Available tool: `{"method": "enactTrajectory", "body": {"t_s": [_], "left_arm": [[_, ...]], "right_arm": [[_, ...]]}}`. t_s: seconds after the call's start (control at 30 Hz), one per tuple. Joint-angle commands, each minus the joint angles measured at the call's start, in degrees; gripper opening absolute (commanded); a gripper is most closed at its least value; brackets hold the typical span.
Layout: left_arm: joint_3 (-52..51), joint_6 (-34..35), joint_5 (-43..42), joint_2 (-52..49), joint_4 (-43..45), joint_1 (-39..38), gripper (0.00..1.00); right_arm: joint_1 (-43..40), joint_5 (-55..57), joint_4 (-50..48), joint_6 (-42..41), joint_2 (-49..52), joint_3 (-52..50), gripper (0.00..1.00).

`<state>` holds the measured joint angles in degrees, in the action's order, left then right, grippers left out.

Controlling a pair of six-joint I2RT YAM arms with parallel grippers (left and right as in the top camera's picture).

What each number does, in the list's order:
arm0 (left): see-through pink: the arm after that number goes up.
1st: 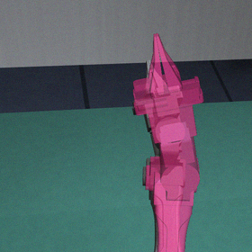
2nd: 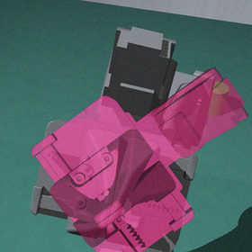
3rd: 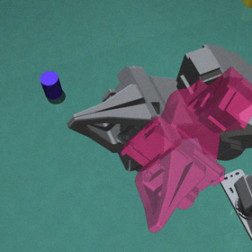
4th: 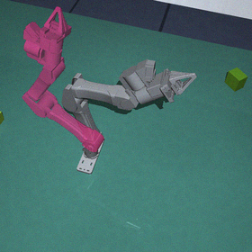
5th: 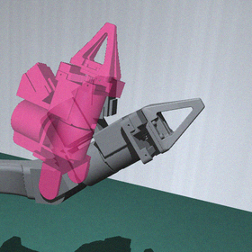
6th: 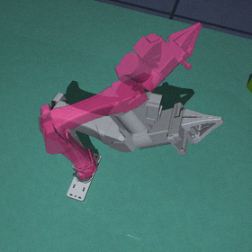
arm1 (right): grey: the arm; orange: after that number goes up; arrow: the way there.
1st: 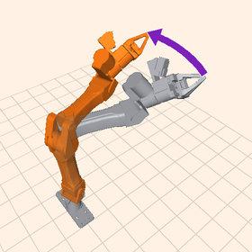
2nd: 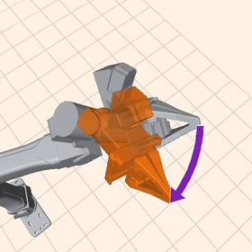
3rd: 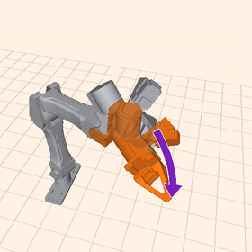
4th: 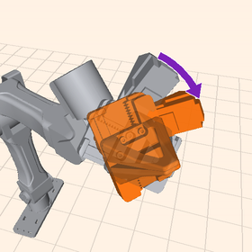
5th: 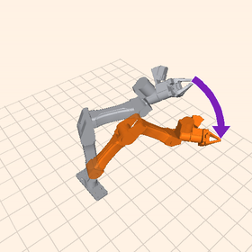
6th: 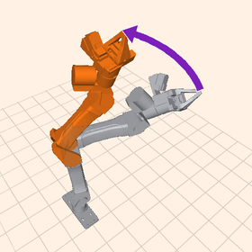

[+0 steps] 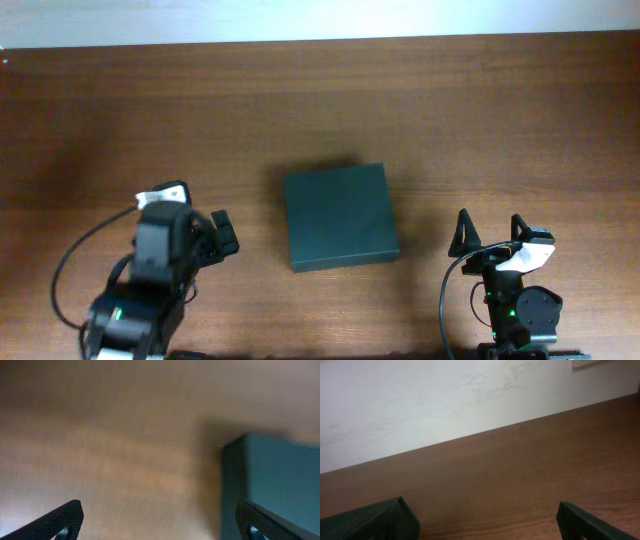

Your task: Pack container

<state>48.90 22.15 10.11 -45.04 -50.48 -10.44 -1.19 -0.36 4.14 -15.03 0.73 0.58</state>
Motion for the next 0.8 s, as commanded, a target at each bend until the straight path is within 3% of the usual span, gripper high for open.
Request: {"method": "enactTrajectory", "body": {"t_s": [0.0, 0.27, 0.77], "left_arm": [[-0.13, -6.97, 0.11, 6.25, 3.41, 0.15, 0.99], [-3.30, -17.18, -8.33, 16.15, 12.94, 2.25, 0.99], [-26.64, -17.51, -12.70, 38.23, 47.58, 5.70, 0.99]], "right_arm": [[0.09, -0.48, 0.37, -0.31, -0.55, -0.26, 0.99], [0.09, -0.48, 0.37, -0.31, -0.55, -0.26, 0.99], [0.09, -0.48, 0.37, -0.31, -0.55, -0.26, 0.99]]}}
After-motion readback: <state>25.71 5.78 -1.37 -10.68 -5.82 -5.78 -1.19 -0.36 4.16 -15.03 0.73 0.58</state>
